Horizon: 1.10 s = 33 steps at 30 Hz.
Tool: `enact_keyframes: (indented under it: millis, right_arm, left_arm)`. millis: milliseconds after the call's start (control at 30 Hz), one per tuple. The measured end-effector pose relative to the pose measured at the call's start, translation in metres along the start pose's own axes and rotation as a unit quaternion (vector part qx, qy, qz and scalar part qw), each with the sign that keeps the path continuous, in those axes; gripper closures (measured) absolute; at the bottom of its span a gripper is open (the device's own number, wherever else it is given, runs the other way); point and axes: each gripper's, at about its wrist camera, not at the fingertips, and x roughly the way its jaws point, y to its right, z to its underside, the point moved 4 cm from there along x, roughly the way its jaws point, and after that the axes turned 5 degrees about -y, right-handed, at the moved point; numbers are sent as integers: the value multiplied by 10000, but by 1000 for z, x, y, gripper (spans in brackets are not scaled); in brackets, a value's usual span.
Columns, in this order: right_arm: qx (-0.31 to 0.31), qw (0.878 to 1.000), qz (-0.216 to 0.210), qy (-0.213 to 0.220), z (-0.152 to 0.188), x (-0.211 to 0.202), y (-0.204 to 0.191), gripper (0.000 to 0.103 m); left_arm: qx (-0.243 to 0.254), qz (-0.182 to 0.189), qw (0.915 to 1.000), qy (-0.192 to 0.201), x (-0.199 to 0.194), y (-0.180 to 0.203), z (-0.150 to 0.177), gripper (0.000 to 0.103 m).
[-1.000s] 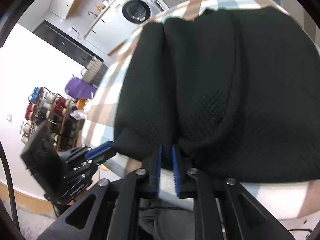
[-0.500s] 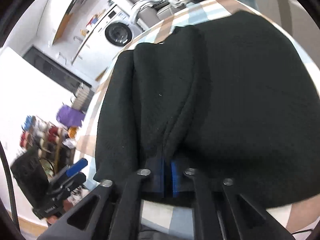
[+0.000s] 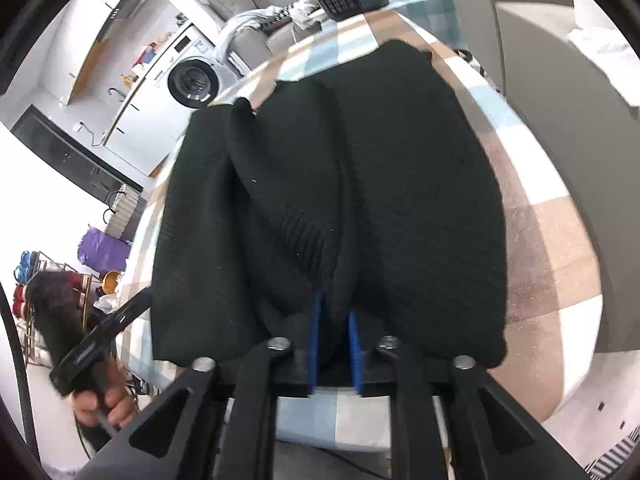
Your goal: Fold small clothes
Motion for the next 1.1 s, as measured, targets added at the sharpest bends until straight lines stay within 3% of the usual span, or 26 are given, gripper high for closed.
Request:
enact_keyframes:
  millis: [67,133,267,400,500,567,700,867,1100]
  right_arm:
    - [14,9995,-46,307,-1,-15,3,71]
    - [53,9978,29,656,-3,-33,10,64]
    - [384,9927,472,1037,-11,-44,42,62]
    - [541,9917,622,984,-23,-37,58,62]
    - [322,9916,818,945,-25,-30,56,66]
    - [58,9926,867,847,-24,-22,47,76]
    - [-174,9921,972,771,-27,-6,38,77]
    - [-294,9948,766,607,-31,8,22,77]
    - [-824,9962,236,161,-16,38,-41,77]
  left_arm:
    - [-54,31,10000,11,10,-1,-12,51]
    - [-154,-59,9999,0,23,-3,-24,51]
    - [-230,-52,9997,-62,48,-2,-42,51]
    - [-364,-128,9992,-100,65,-4,-52,52]
    - [-431,-92,9990,-23,69,-5,-57,71]
    - [-379,-159,9992,22,69,-6,-58,82]
    - [-350,-240,9990,100,66,-11,-56,85]
    - [-402,-357,9984,161,51,-25,-50,85]
    - [-757,-810,9931,373,5,-84,-33,85]
